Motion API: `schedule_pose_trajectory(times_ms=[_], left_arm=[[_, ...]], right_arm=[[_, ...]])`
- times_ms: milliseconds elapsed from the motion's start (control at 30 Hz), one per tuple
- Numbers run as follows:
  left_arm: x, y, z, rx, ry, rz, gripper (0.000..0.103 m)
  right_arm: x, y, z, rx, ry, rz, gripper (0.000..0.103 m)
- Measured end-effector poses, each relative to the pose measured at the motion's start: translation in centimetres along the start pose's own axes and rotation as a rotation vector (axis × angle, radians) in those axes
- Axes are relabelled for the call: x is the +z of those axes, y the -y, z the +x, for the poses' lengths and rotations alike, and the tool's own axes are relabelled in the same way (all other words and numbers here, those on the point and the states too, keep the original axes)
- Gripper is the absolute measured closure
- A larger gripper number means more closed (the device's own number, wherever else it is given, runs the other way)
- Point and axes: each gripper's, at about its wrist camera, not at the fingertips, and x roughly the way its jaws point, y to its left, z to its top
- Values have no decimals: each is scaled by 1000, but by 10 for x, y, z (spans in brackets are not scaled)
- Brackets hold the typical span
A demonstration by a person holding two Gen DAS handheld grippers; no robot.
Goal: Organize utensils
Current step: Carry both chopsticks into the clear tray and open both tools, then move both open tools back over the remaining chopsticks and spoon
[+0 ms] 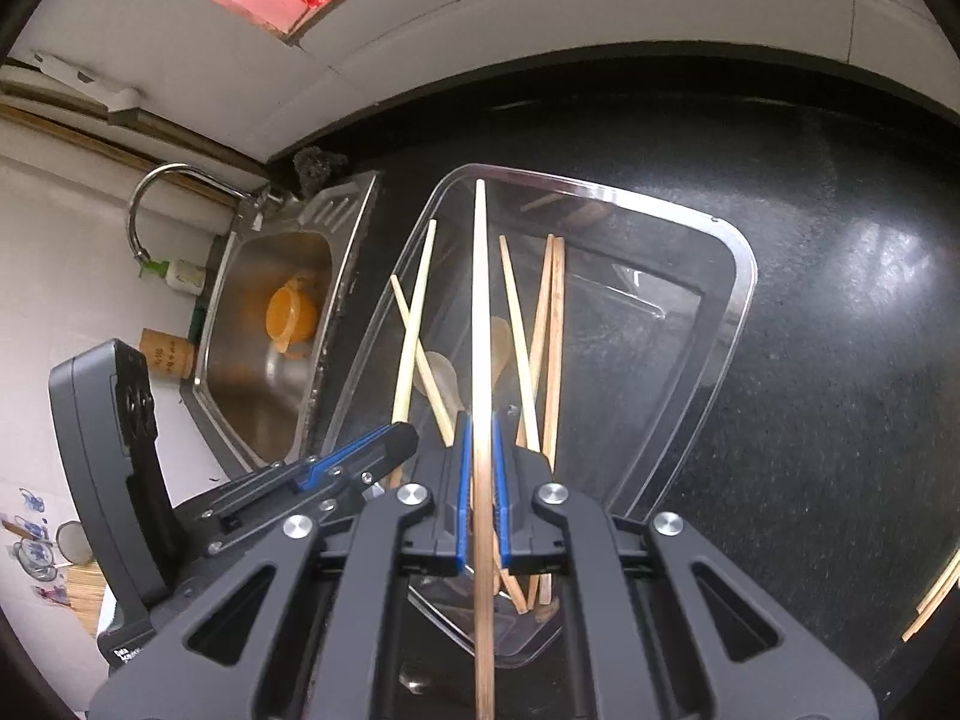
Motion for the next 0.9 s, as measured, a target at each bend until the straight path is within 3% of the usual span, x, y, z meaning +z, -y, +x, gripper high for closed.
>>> schedule_pose_trajectory(times_ms=[167,267,300,333,367,400,467,667,900], left_arm=[[2,-3,6,5,0,4,96],[1,-10,7,11,-4,-20,88],[1,-12,6,11,-2,-27,64],[0,-15,3,10,4,-37,20],[-1,-18,-2,10,24,-49,9],[-3,-19,-10,23,58,-57,6],[-5,-19,-19,34,86,-50,6],[-17,-6,-31,44,94,-44,6],[-25,52,-37,52,137,21,6]], right_arm=[[6,-1,12,-13,-26,4,95],[11,8,6,-4,-15,45,94],[13,11,0,-6,3,53,88],[13,15,-5,3,13,62,65],[14,20,-10,11,22,76,45],[14,26,-18,14,49,97,19],[12,32,-32,13,95,99,18],[0,54,-54,35,109,110,18],[-21,92,-97,35,160,103,18]])
